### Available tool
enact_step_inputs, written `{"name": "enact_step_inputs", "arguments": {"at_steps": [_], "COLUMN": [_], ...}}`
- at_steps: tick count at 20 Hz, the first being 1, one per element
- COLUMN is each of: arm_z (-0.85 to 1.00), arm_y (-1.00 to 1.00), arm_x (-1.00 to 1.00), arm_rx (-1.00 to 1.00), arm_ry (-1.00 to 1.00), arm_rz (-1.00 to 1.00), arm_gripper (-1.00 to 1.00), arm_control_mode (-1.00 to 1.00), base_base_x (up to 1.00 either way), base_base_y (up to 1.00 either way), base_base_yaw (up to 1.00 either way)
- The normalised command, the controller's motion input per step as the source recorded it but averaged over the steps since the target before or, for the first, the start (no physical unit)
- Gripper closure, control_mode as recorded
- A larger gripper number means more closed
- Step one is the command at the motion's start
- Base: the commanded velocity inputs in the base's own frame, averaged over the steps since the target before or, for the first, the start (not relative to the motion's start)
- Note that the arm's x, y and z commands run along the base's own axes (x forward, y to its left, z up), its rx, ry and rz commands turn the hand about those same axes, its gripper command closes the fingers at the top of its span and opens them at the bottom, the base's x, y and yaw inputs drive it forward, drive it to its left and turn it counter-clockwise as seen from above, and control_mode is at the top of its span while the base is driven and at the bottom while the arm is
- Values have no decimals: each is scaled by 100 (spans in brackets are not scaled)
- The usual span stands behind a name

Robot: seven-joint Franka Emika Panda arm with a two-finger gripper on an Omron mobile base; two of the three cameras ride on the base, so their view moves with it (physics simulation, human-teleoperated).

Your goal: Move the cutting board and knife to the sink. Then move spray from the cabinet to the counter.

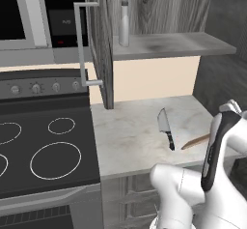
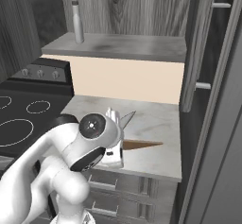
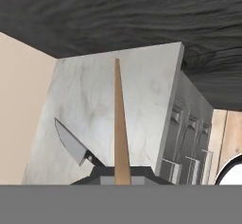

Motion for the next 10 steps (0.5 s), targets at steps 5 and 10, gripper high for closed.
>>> {"name": "enact_step_inputs", "arguments": {"at_steps": [5,10], "arm_z": [0,0], "arm_y": [2,0], "arm_x": [-2,0], "arm_rx": [0,0], "arm_ry": [0,0], "arm_rz": [0,0], "arm_gripper": [100,100], "arm_control_mode": [-100,100], "base_base_x": [0,-18], "base_base_y": [0,28], "base_base_yaw": [0,0]}}
